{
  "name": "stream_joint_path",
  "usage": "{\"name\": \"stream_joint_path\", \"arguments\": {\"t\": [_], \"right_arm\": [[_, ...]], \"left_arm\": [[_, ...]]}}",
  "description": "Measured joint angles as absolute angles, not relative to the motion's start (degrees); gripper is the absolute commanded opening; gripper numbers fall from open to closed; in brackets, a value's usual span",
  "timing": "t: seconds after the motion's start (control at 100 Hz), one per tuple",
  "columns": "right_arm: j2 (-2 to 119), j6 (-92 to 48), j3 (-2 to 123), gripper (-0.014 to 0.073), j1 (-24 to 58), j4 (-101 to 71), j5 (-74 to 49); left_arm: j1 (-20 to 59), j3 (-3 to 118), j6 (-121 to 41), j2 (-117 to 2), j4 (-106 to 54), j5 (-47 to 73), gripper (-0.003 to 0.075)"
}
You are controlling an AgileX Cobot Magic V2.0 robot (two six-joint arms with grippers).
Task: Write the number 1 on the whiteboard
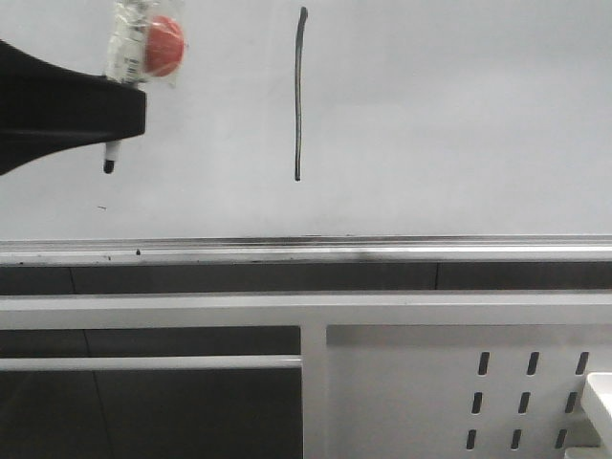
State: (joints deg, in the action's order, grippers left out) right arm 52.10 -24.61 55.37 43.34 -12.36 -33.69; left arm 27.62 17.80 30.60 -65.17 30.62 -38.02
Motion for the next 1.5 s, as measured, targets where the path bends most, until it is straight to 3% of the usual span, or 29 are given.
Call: {"name": "stream_joint_path", "arguments": {"t": [0.25, 0.64, 1.01, 1.5], "right_arm": [[49.56, -24.61, 55.37, 0.0346, 42.93, -12.36, -35.12], [49.79, -24.61, 55.37, 0.0346, 42.93, -12.36, -36.64], [49.79, -24.61, 55.37, 0.0346, 42.93, -12.26, -37.02], [49.79, -24.61, 55.37, 0.0346, 42.93, -12.26, -37.23]], "left_arm": [[27.62, 17.65, 27.32, -72.47, 17.89, -40.59, -0.0020], [27.84, 17.57, 25.36, -84.08, 14.19, -54.63, -0.0020], [27.84, 17.57, 25.36, -84.94, 15.58, -53.90, -0.0020], [27.84, 19.14, 25.36, -84.14, 18.73, -40.00, -0.0020]]}}
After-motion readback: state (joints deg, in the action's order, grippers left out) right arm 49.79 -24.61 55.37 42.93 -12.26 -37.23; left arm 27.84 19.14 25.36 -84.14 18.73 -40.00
